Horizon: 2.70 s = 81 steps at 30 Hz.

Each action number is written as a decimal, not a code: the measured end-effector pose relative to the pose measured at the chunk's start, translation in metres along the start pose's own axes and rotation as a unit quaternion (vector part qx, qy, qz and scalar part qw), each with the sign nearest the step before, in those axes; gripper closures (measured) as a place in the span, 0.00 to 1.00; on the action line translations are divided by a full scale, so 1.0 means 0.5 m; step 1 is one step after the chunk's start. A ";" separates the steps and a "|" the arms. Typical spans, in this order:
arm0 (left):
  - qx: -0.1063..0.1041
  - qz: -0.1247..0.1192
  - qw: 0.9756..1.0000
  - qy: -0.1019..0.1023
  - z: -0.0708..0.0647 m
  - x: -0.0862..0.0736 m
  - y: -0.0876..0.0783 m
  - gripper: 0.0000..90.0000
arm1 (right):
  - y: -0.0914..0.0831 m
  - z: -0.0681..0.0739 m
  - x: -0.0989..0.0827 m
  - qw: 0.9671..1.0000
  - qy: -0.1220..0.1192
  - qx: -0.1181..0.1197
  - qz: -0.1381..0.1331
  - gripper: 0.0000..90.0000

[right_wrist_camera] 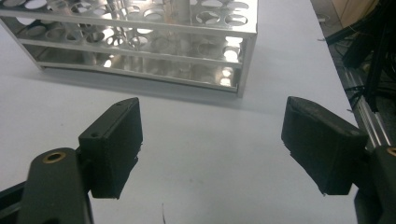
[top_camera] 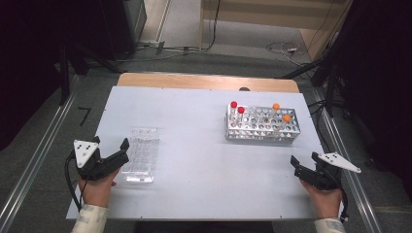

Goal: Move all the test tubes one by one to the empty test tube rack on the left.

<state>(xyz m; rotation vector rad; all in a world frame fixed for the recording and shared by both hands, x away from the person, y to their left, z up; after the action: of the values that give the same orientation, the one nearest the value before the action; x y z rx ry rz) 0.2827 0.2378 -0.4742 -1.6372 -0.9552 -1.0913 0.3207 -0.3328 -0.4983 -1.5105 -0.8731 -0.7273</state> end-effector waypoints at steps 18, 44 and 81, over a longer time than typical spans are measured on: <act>-0.002 -0.001 1.000 -0.010 -0.003 -0.001 0.007 0.10 | 0.030 0.032 0.038 1.000 0.006 0.024 -0.003 0.31; 0.005 -0.002 1.000 -0.013 -0.001 -0.001 0.005 0.11 | 0.127 0.069 0.122 0.999 -0.010 0.004 -0.031 0.53; 0.005 -0.007 1.000 -0.008 -0.003 0.004 0.001 0.11 | 0.113 0.077 0.187 0.997 -0.008 -0.005 -0.074 0.80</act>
<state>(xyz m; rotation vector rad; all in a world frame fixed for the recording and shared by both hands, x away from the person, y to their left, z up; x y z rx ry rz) 0.2836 0.2364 -0.4721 -1.6357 -0.9832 -1.0822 0.4164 -0.2853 -0.4537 -1.4744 -1.0033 -0.8292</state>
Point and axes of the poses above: each handheld gripper's, and its own axes: y roughly forward along the jaws, x roughly out of its top, z roughly to its left, the point moved 7 cm from there along y, roughly forward along the jaws, and after that the axes turned 14 degrees about -x, right-handed, at the moved point
